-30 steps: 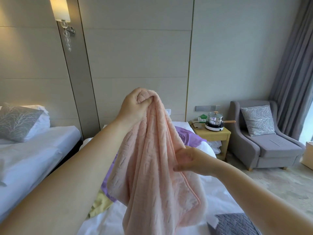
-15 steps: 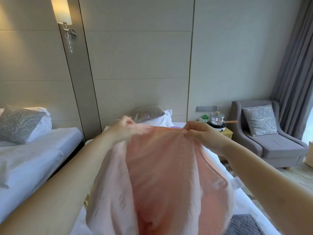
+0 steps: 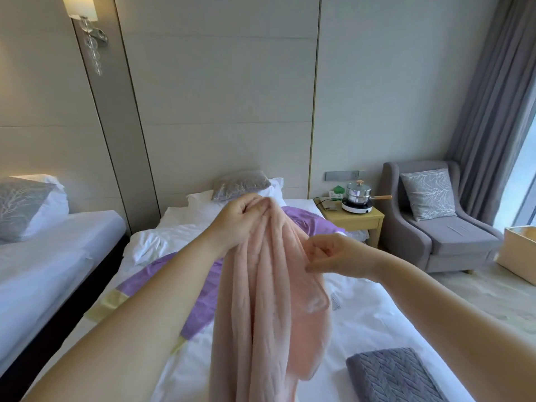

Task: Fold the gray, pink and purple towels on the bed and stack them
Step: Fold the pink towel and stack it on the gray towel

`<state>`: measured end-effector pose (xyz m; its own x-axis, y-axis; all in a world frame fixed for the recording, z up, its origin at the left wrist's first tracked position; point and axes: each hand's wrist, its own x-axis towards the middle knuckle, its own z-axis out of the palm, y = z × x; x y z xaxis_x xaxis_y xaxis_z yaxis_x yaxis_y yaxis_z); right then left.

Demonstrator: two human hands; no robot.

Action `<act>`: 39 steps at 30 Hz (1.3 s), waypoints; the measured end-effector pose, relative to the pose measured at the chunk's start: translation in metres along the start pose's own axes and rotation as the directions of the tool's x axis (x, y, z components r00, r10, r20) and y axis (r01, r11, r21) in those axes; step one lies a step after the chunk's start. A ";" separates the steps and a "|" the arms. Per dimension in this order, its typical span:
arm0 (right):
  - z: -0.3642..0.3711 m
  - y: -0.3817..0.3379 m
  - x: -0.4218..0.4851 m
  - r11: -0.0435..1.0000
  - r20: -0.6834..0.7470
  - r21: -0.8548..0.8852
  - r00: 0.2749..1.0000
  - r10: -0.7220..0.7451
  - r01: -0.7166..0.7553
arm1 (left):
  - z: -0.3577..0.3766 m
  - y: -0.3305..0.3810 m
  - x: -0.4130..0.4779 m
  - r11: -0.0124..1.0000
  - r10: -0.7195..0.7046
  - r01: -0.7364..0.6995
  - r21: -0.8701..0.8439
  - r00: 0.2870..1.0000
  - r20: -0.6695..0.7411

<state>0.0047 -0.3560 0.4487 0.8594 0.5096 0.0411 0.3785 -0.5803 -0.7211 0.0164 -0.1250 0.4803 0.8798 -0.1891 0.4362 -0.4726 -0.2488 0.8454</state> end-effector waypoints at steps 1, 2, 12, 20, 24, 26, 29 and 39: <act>0.001 0.005 -0.003 1.000 0.006 -0.019 1.000 0.014 -0.014 | -0.004 0.003 0.003 1.000 0.012 -0.012 -0.006 0.999 -0.034; 0.001 0.009 -0.006 0.999 0.003 -0.038 1.000 0.030 -0.030 | -0.007 0.005 0.005 1.000 0.015 -0.016 -0.015 0.998 -0.061; 0.023 0.008 0.008 0.999 -0.163 -0.045 0.987 -0.004 -0.003 | -0.033 0.019 0.007 0.970 0.031 -0.048 -0.240 0.997 -0.073; 0.037 -0.011 0.035 0.988 -0.254 -0.150 0.964 -0.078 0.040 | -0.064 0.013 0.000 0.994 0.007 -0.016 -0.112 0.997 -0.076; -0.001 -0.021 0.029 0.969 -0.358 0.241 0.932 0.047 0.044 | -0.101 -0.010 -0.013 0.989 -0.074 0.091 0.119 0.988 -0.135; -0.016 -0.032 0.029 0.965 -0.396 0.248 0.918 0.026 0.080 | -0.109 -0.027 -0.021 0.922 -0.223 0.234 0.309 0.972 -0.071; -0.020 -0.059 0.035 0.977 -0.351 0.192 0.936 -0.017 0.090 | -0.097 -0.038 -0.028 0.757 -0.446 0.369 0.539 0.895 0.014; 0.002 -0.068 0.043 0.956 -0.139 0.258 0.985 -0.107 0.140 | -0.019 -0.015 -0.033 0.981 -0.129 0.165 -0.098 0.945 0.299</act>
<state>0.0155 -0.2935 0.4982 0.8534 0.4756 0.2135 0.3935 -0.3190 -0.8622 -0.0043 -0.0974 0.4594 0.8776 -0.4305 0.2110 -0.3133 -0.1819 0.9321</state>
